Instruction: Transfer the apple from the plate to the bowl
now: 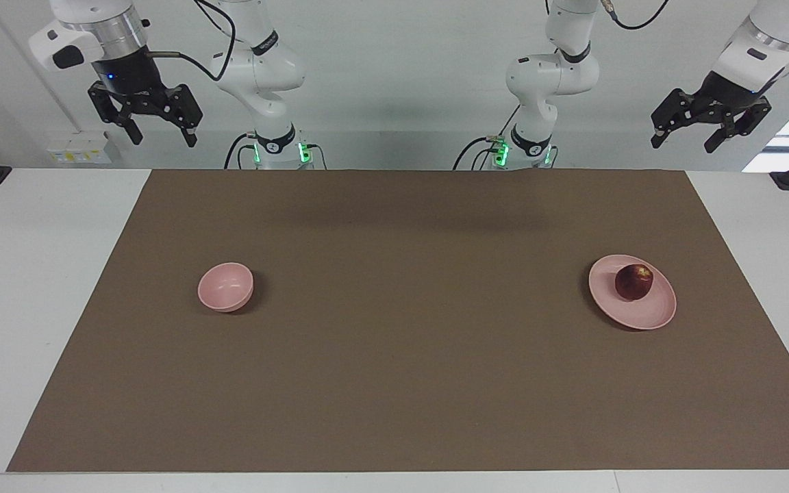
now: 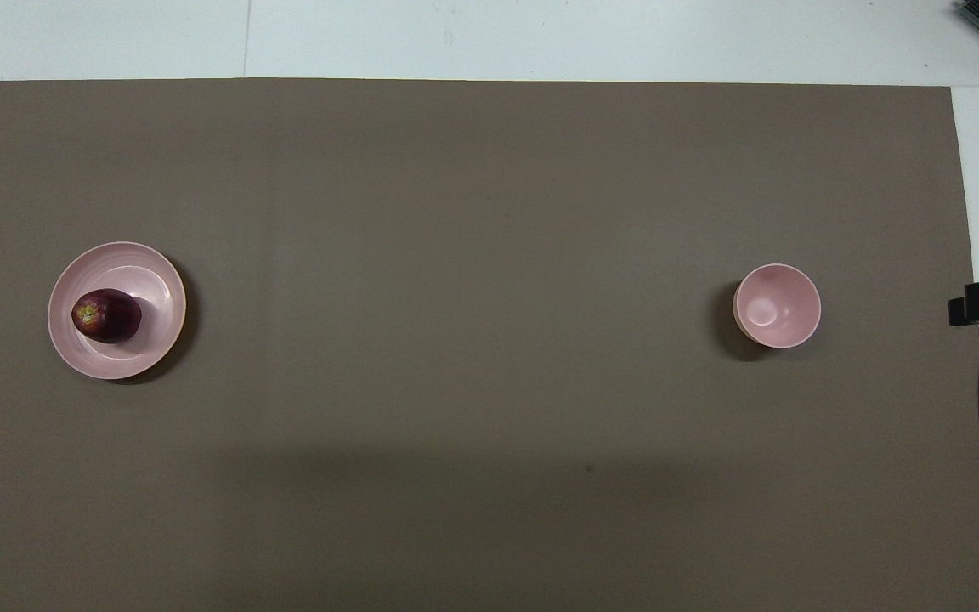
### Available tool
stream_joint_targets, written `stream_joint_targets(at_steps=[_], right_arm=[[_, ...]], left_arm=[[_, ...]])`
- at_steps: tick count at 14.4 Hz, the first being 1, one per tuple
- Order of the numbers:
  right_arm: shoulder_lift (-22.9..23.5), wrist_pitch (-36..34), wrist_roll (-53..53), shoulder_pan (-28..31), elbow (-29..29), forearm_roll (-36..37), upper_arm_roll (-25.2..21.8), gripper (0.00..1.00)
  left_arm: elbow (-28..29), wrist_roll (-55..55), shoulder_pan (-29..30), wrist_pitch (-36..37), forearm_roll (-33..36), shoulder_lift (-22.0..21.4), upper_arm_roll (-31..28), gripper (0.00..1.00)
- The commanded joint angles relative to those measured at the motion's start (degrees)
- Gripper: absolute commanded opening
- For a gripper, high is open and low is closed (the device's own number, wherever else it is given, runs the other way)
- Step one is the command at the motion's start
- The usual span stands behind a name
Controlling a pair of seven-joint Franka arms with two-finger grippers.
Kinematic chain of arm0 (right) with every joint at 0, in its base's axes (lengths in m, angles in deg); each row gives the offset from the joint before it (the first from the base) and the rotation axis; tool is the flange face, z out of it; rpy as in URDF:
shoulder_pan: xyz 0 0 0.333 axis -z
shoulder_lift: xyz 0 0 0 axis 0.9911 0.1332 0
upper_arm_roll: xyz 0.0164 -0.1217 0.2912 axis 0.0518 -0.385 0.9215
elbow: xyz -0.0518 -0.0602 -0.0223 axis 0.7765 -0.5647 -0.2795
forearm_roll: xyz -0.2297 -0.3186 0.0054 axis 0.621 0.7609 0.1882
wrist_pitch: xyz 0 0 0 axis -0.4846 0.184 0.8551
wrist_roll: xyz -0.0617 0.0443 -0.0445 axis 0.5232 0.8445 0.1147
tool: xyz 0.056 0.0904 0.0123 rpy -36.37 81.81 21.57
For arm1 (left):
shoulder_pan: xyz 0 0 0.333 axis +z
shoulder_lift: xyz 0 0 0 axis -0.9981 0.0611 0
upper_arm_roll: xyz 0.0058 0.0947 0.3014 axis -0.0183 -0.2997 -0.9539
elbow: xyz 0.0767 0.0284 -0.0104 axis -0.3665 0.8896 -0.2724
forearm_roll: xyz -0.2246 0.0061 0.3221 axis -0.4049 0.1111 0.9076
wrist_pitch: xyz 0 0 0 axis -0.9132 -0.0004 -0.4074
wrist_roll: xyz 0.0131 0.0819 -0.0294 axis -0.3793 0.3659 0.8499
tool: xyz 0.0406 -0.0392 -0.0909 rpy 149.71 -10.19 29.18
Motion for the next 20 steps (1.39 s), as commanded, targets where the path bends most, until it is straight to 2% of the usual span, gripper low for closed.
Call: stream_joint_targets(at_steps=[1,20], right_arm=[[-0.7,-1.0,0.3,0.3,0.3,-0.5,0.3,1.00],[-0.7,-1.0,0.3,0.4,0.2,-0.5,0.3,1.00]], left_arm=[[2.2,0.4,0.8,-1.4,0.3,-1.6,0.7,1.00],[3.1,-0.1,0.3,-0.9,-0.4,-2.4,0.8,1.00]])
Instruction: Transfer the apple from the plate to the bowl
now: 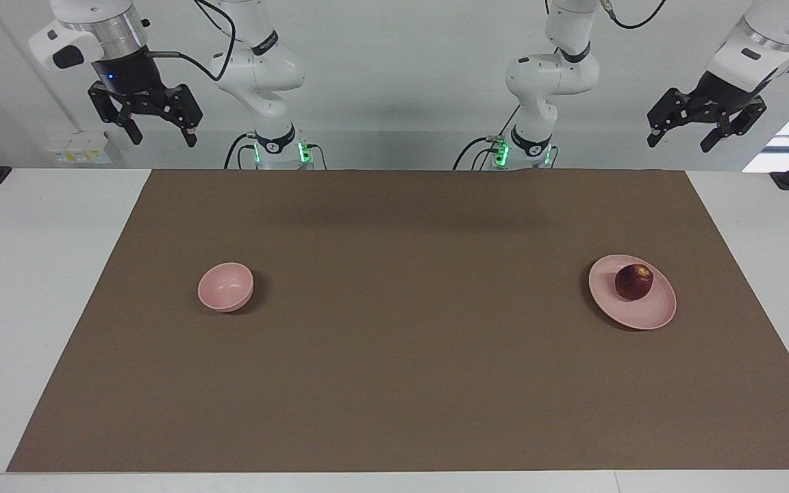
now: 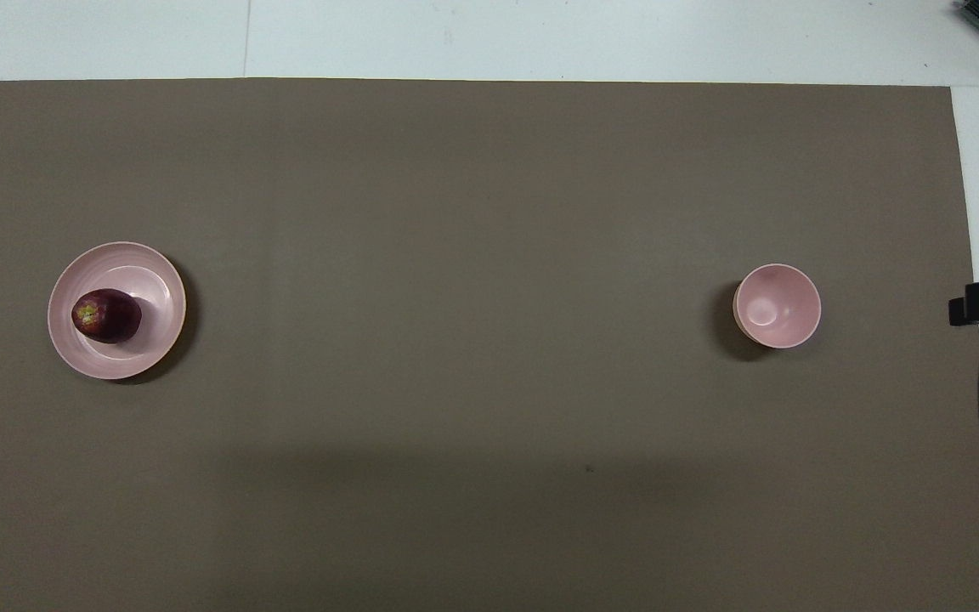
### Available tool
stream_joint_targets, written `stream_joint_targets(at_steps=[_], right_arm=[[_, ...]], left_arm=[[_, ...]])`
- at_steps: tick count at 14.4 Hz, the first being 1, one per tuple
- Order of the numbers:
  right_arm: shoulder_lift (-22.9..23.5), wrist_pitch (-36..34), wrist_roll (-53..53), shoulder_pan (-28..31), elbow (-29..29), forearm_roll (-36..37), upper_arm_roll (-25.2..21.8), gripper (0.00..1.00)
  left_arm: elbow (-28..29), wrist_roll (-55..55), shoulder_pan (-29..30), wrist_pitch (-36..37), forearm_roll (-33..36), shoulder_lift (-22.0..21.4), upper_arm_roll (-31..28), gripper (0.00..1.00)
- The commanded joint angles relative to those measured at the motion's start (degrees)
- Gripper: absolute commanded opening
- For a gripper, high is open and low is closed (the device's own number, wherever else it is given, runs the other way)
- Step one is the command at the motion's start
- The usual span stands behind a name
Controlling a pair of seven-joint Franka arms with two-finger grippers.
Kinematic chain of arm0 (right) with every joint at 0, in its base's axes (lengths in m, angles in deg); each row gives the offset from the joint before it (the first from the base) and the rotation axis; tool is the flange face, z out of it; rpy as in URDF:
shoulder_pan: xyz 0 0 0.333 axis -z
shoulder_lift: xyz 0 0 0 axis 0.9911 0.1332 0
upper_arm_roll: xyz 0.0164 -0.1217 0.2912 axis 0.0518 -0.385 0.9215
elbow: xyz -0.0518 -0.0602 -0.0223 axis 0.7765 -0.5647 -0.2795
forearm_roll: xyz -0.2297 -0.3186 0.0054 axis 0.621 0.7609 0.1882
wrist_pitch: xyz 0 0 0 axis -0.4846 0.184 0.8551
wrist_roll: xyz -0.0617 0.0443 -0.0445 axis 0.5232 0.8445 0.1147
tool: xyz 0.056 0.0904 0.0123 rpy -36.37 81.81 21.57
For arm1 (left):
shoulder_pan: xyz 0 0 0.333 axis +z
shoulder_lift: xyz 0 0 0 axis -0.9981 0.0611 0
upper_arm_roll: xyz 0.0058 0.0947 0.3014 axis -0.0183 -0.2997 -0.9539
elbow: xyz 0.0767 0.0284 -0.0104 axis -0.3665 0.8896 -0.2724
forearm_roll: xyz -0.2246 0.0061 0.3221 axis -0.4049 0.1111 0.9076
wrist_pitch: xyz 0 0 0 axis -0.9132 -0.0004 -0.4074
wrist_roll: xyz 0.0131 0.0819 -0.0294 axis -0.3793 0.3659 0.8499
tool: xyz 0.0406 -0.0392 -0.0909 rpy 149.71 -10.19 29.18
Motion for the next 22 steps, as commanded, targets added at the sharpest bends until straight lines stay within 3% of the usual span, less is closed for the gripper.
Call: stream_joint_targets(at_steps=[1,22], right_arm=[[-0.7,-1.0,0.3,0.3,0.3,-0.5,0.3,1.00],[-0.7,-1.0,0.3,0.3,0.3,-0.5,0.3,1.00]], left_arm=[[2.2,-0.1,0.3,-0.9,-0.4,-1.7,0.3,1.00],[2.5,0.4,0.0,-1.1,-0.4,-1.8,1.5,1.00]])
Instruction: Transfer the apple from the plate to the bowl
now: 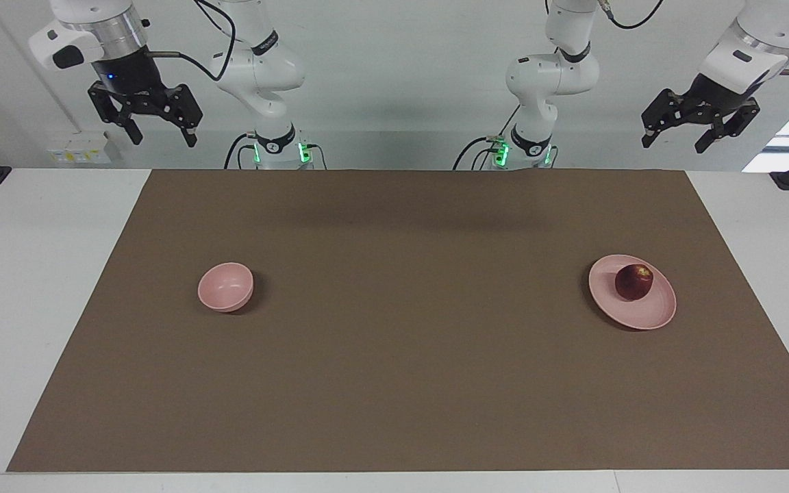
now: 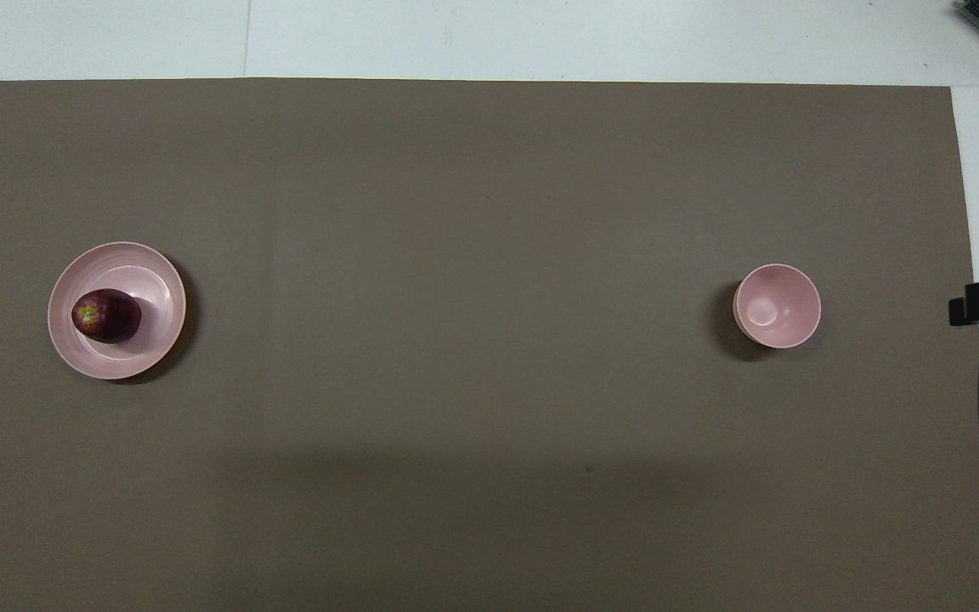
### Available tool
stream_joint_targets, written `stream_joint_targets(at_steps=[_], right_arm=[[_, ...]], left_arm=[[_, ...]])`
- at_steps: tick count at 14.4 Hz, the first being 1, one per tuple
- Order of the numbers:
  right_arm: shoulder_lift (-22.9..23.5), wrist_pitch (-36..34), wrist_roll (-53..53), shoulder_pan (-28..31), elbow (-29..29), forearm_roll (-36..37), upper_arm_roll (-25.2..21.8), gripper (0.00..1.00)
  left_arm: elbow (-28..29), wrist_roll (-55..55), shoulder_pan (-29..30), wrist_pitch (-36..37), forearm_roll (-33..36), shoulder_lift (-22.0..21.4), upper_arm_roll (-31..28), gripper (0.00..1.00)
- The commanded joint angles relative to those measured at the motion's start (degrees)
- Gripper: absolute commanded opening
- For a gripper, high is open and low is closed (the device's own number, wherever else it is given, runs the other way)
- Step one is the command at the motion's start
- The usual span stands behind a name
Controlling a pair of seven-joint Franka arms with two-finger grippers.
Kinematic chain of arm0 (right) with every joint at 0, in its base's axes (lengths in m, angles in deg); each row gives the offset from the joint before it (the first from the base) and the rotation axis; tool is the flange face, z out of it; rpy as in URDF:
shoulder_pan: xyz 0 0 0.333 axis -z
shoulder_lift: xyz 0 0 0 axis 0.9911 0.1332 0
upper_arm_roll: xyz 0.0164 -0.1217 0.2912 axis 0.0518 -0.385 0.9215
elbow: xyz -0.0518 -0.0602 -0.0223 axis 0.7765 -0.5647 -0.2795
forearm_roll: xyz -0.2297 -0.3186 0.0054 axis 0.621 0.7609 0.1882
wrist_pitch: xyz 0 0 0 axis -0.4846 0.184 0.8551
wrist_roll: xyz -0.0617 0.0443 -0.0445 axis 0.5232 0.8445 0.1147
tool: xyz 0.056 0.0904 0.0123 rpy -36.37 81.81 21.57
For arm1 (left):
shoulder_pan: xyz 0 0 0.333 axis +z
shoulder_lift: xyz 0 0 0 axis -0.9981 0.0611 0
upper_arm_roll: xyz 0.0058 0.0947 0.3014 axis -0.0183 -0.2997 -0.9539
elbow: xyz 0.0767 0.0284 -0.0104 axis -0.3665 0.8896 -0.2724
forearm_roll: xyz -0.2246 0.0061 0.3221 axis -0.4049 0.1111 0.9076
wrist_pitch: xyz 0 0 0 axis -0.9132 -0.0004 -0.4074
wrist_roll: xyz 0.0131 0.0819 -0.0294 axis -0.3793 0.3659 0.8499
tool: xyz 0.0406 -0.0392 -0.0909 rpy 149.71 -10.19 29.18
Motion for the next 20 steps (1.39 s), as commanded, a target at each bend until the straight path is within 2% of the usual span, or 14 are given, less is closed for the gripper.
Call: stream_joint_targets(at_steps=[1,4,20], right_arm=[[-0.7,-1.0,0.3,0.3,0.3,-0.5,0.3,1.00],[-0.7,-1.0,0.3,0.4,0.3,-0.5,0.3,1.00],[-0.7,-1.0,0.3,0.3,0.3,-0.5,0.3,1.00]], left_arm=[[1.8,0.4,0.1,-1.0,-0.4,-1.7,0.4,1.00],[1.5,0.4,0.1,-2.9,-0.4,-1.3,0.5,1.00],[2.1,0.5,-0.2,-1.6,-0.4,-1.8,1.6,1.00]])
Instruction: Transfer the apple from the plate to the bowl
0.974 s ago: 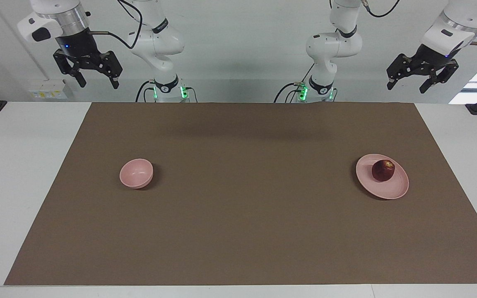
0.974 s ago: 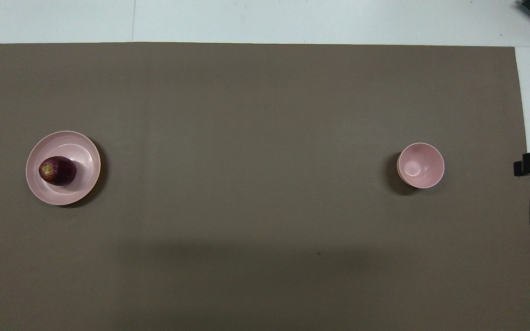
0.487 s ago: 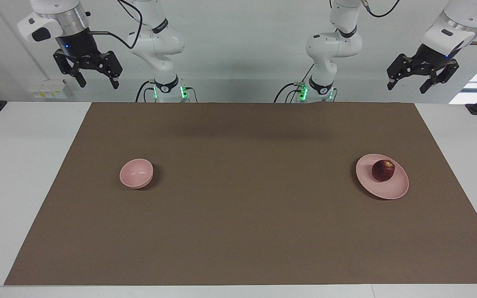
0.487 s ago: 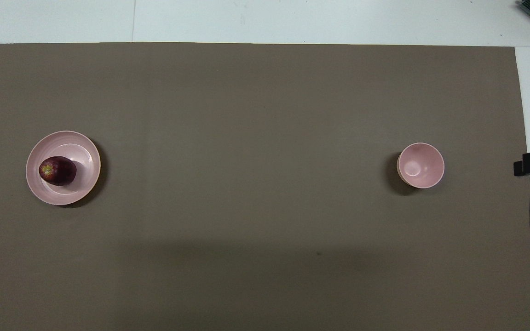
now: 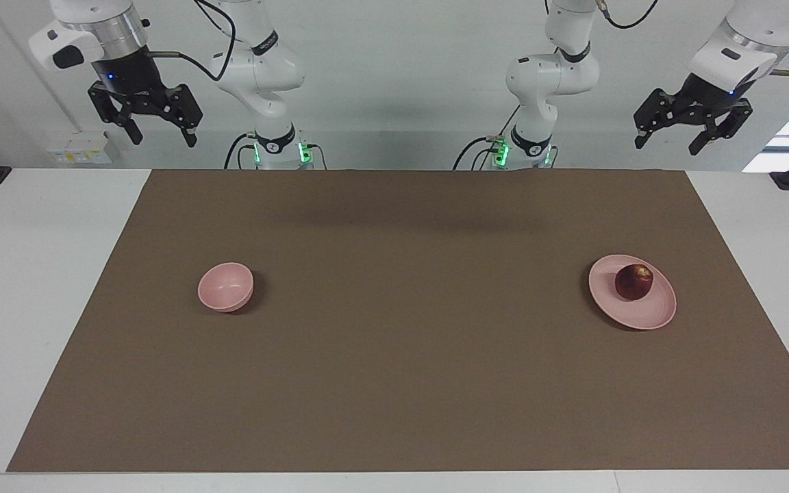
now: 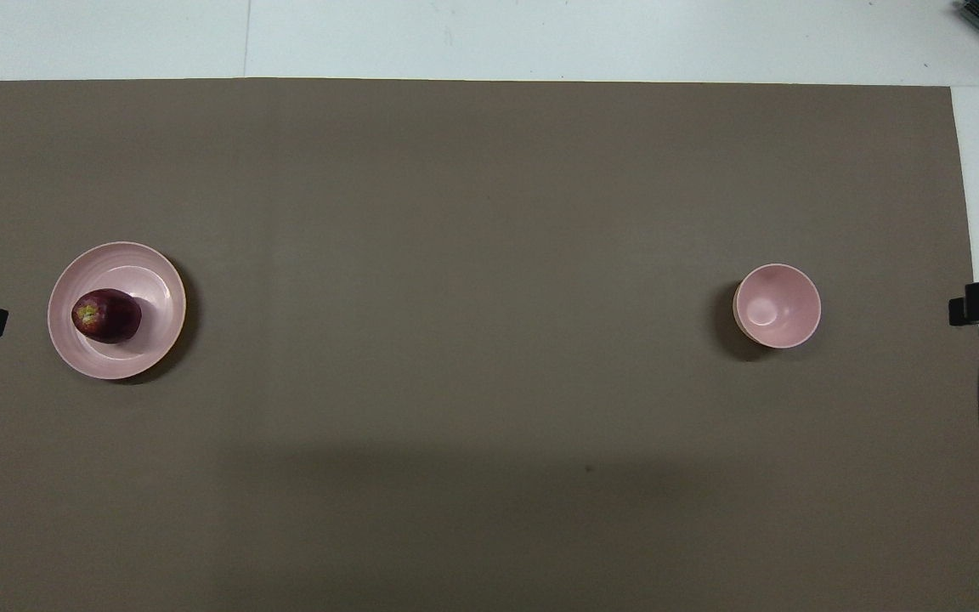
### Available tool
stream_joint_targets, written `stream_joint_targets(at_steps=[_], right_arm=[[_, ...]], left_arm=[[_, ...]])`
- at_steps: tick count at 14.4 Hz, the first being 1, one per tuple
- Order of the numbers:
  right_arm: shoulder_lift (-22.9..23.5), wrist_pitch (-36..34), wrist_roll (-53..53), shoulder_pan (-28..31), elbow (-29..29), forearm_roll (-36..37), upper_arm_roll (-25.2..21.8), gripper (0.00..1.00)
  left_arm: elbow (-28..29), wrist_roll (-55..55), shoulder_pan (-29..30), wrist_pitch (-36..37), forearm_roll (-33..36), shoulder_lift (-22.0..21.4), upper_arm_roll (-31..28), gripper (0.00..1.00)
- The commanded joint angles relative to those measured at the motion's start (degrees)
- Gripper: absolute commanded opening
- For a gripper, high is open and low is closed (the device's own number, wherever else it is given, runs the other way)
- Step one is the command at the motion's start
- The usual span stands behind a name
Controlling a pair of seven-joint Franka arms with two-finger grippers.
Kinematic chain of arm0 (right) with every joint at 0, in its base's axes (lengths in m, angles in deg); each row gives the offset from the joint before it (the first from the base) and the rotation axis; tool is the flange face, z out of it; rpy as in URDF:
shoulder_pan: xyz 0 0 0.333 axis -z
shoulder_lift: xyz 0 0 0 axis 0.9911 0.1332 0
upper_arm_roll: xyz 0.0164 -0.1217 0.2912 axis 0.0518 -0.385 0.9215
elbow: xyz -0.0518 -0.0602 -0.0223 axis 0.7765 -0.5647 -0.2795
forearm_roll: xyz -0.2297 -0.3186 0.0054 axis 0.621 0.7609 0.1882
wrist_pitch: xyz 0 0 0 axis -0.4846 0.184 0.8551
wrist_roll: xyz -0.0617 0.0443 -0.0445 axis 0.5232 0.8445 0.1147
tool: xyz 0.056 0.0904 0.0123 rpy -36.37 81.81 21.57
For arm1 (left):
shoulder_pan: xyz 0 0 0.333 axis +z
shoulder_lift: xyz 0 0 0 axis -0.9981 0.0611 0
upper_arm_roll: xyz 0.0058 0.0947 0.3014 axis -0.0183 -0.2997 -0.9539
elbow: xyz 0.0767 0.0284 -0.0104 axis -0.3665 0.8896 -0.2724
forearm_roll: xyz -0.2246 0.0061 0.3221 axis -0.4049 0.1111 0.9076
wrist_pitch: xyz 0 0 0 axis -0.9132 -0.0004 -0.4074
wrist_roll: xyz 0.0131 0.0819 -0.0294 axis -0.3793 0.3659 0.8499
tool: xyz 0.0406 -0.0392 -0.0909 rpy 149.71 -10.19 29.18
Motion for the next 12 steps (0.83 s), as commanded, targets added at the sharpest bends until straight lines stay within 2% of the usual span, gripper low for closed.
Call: stream_joint_targets(at_steps=[1,12], right_arm=[[-0.7,-1.0,0.3,0.3,0.3,-0.5,0.3,1.00],[-0.7,-1.0,0.3,0.3,0.3,-0.5,0.3,1.00]], left_arm=[[2.0,0.1,-0.1,-0.5,-0.5,-1.7,0.0,1.00],[1.9,-0.3,0.3,-0.6,-0.5,-1.7,-0.1,1.00]])
